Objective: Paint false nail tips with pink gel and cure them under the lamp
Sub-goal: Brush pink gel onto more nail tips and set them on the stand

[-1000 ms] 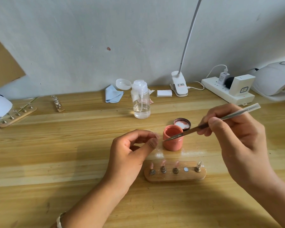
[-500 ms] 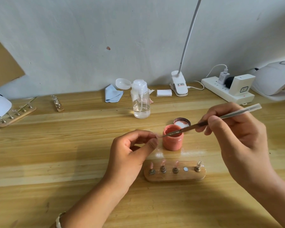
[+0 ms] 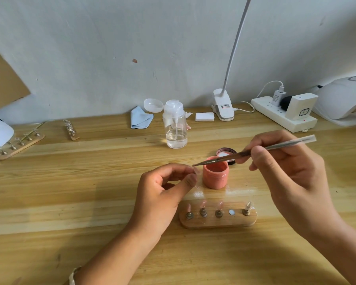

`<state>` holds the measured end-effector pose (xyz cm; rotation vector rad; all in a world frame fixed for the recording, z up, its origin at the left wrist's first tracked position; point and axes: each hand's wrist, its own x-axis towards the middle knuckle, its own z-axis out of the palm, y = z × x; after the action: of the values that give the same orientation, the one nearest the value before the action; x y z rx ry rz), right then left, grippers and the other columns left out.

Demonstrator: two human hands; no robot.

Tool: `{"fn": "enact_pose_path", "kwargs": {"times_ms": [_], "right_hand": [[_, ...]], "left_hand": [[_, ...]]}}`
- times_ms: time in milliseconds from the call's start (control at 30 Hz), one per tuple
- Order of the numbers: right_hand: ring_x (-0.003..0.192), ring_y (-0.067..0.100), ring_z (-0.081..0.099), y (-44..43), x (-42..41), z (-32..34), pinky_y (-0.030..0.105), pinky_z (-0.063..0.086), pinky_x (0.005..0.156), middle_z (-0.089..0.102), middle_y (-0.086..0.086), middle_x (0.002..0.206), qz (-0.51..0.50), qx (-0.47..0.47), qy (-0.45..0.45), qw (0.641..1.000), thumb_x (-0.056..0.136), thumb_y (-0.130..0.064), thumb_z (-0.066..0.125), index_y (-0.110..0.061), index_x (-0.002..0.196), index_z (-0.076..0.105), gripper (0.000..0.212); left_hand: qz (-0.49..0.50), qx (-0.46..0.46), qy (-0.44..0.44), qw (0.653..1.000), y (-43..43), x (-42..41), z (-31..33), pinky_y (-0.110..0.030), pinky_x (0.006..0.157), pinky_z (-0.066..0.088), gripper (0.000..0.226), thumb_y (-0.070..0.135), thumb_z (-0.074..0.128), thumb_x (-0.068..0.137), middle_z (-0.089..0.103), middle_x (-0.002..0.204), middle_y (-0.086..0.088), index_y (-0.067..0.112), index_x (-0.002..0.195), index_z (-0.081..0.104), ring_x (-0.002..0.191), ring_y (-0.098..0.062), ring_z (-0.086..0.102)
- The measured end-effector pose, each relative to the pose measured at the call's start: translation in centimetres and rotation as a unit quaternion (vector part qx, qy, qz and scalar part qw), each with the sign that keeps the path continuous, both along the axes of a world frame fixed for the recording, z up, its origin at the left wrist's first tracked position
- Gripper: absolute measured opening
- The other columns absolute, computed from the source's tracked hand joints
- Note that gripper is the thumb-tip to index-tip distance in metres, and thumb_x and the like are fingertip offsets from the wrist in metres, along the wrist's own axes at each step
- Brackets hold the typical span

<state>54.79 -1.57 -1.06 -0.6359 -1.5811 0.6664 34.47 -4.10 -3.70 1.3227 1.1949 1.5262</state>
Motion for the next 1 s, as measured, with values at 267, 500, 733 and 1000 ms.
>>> {"fn": "enact_pose_path", "kwargs": {"times_ms": [267, 500, 733, 1000], "right_hand": [[0.074, 0.010, 0.068, 0.09, 0.13, 0.14, 0.018, 0.050, 0.072, 0.070, -0.007, 0.080, -0.004, 0.002, 0.039, 0.999, 0.093, -0.019, 0.057, -0.013, 0.089, 0.061, 0.009], [0.073, 0.011, 0.067, 0.13, 0.15, -0.10, 0.019, 0.051, 0.072, 0.069, -0.008, 0.078, -0.002, -0.002, 0.015, 1.000, 0.092, -0.021, 0.057, -0.010, 0.087, 0.062, 0.014], [0.079, 0.008, 0.069, 0.15, 0.00, -0.04, 0.016, 0.050, 0.072, 0.070, -0.009, 0.084, 0.000, 0.006, -0.004, 1.000, 0.098, -0.017, 0.059, -0.015, 0.093, 0.063, 0.007], [0.073, 0.010, 0.067, 0.37, 0.28, 0.10, 0.019, 0.051, 0.072, 0.070, -0.007, 0.076, 0.000, -0.013, 0.044, 0.999, 0.094, -0.017, 0.060, -0.011, 0.086, 0.060, 0.009]], "left_hand": [[0.005, -0.003, 0.003, 1.000, -0.01, 0.05, 0.04, -0.017, 0.077, 0.052, 0.013, 0.021, 0.079, 0.072, 0.077, 0.088, -0.001, 0.016, 0.083, 0.078, 0.088, -0.017, 0.071], [0.003, -0.004, -0.003, 1.000, -0.02, 0.09, 0.12, -0.016, 0.074, 0.052, 0.011, 0.020, 0.078, 0.073, 0.077, 0.087, -0.002, 0.015, 0.083, 0.078, 0.087, -0.017, 0.070], [0.002, -0.006, -0.006, 1.000, -0.09, 0.08, 0.18, -0.016, 0.075, 0.053, 0.012, 0.020, 0.078, 0.072, 0.077, 0.088, -0.002, 0.016, 0.083, 0.078, 0.087, -0.016, 0.071], [0.005, -0.013, -0.019, 1.000, 0.03, 0.06, 0.06, -0.015, 0.072, 0.053, 0.008, 0.014, 0.079, 0.075, 0.077, 0.087, -0.003, 0.012, 0.083, 0.078, 0.083, -0.013, 0.070]]}}
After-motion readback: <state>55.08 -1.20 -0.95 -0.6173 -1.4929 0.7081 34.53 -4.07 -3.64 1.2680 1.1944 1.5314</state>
